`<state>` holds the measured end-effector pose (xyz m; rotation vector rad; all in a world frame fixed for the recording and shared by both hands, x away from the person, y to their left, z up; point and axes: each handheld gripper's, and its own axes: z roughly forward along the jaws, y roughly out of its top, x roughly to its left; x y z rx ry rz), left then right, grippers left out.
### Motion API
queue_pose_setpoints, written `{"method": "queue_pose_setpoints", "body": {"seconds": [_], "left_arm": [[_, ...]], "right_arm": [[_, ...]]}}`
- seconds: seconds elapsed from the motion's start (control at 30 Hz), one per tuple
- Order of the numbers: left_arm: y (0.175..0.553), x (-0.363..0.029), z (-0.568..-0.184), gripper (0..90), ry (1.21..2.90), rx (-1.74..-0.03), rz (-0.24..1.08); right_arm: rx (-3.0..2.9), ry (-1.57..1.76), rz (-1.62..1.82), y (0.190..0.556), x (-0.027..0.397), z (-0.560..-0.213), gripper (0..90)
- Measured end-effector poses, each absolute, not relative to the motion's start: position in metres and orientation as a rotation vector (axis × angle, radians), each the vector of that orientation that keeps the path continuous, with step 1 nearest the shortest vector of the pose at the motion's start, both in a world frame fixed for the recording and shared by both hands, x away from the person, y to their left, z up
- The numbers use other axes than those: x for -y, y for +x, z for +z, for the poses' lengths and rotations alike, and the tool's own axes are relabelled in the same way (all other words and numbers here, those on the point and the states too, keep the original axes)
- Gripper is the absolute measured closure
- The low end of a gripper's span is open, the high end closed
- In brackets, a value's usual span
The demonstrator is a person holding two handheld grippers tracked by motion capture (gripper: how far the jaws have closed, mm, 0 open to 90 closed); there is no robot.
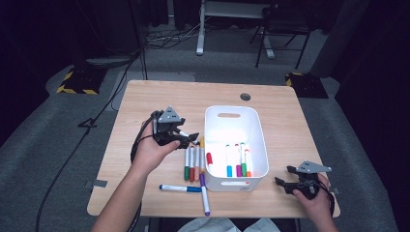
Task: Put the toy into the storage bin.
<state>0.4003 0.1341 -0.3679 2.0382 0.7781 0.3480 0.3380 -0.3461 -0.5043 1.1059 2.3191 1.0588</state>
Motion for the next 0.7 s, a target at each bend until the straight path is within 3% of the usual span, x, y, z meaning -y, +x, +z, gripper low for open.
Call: {"method": "queue_pose_setpoints", "body": {"seconds": [0.27, 0.7], "left_arm": [[0.402, -0.151, -0.393, 26.8, 2.07, -0.869, 0.405], [0.405, -0.152, -0.443, 27.6, 2.103, -0.956, 0.338]], "right_arm": [[-2.32, 1.104, 1.058, 0.338, 0.346, -0.504, 25.7], [-2.32, 1.107, 1.062, 0.338, 0.346, -0.504, 25.7]]}}
